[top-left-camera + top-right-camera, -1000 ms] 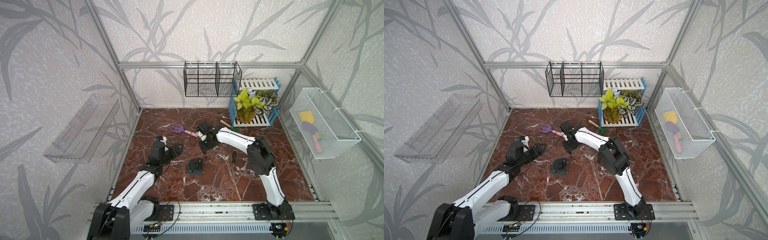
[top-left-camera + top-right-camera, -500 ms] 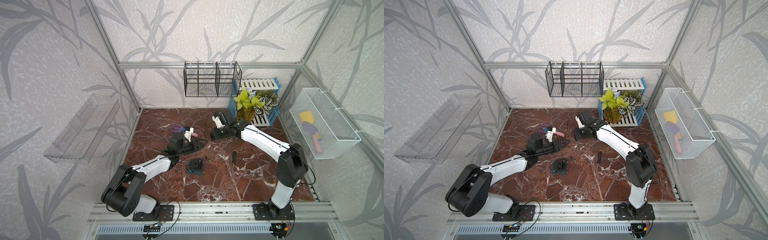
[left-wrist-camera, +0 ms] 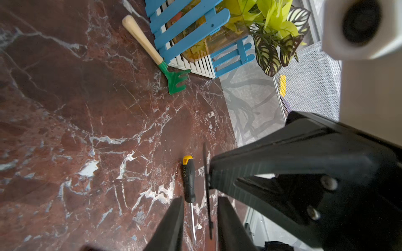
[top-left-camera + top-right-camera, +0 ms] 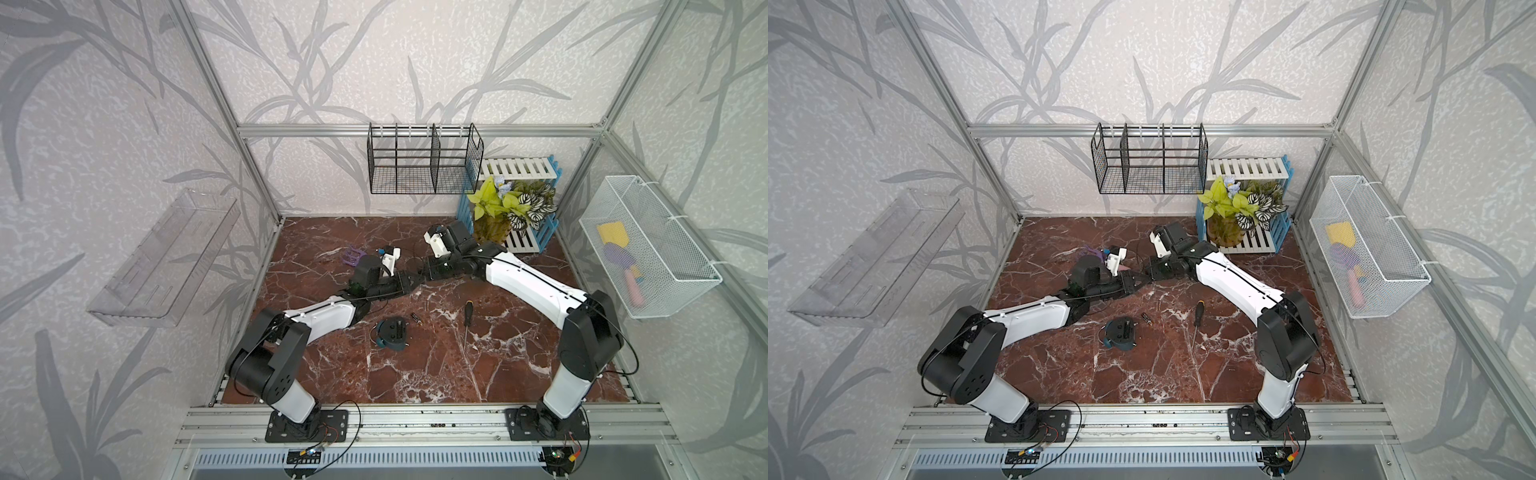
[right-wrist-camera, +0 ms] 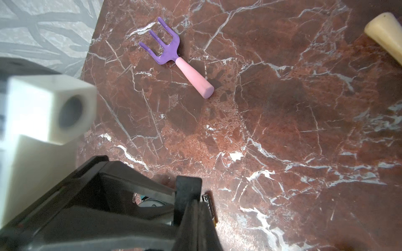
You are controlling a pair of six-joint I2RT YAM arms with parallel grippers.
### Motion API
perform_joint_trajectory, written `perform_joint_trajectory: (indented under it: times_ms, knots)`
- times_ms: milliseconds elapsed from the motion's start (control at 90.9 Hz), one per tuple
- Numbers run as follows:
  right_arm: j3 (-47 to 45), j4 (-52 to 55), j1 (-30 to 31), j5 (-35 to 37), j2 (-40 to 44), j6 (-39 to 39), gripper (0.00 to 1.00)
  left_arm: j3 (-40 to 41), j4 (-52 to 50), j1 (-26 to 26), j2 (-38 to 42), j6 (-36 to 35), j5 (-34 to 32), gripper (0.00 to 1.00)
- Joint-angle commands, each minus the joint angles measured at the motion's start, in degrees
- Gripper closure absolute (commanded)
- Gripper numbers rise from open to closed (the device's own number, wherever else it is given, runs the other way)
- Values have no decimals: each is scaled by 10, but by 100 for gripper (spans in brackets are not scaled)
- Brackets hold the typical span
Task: Remove the battery from the alarm
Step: Pick up the cover from the center of the board.
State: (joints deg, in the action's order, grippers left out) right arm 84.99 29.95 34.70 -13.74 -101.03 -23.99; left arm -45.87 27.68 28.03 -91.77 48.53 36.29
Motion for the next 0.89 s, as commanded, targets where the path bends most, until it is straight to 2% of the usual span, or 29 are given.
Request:
perform_joint_trajectory:
  times_ms: [0, 187, 253, 330, 341, 363, 451, 572, 616, 649, 715, 726, 737, 748, 770, 825, 880]
  knots:
    - [-5, -7, -1, -8, 20, -6, 100, -18, -1, 2, -9, -9, 13, 79]
    - [-4, -7, 0, -11, 19, -9, 100, -25, 11, 2, -13, -3, 31, 98]
    - [-2, -5, 0, -9, 19, -9, 99, -29, 13, 2, -12, -6, 37, 100]
    - [0, 0, -1, -2, 28, -6, 78, -37, 0, 1, -10, -30, 42, 100]
    - [0, 0, -1, -2, 28, -6, 78, -39, -7, 1, -9, -36, 41, 100]
    - [-3, 0, -4, 3, 46, -5, 71, -45, -22, 0, -8, -53, 37, 100]
    - [-19, -5, -18, 18, 100, -7, 58, -72, -97, -3, 6, -141, 1, 100]
    - [-89, -60, -63, 27, 223, -36, 53, -134, -179, 3, 33, -350, -104, 100]
    - [-142, -125, -82, 17, 271, -64, 52, -149, -177, 8, 43, -426, -137, 100]
    - [-180, -176, -99, 1, 299, -92, 46, -152, -162, 14, 54, -495, -159, 100]
    - [-268, -281, -131, -31, 363, -177, 36, -132, -94, 35, 79, -670, -205, 100]
    - [-268, -296, -136, -36, 371, -223, 34, -126, -76, 39, 84, -696, -210, 100]
    - [-293, -310, -141, -40, 377, -223, 31, -118, -60, 43, 87, -729, -212, 100]
    - [-293, -325, -147, -46, 382, -266, 29, -111, -44, 46, 90, -755, -213, 100]
    - [-310, -349, -158, -58, 388, -304, 26, -97, -21, 52, 96, -829, -212, 100]
    - [-340, -399, -179, -101, 390, -408, 24, -74, 32, 59, 102, -1017, -191, 100]
    - [-353, -438, -190, -144, 376, -516, 24, -86, 0, 62, 100, -1177, -174, 100]
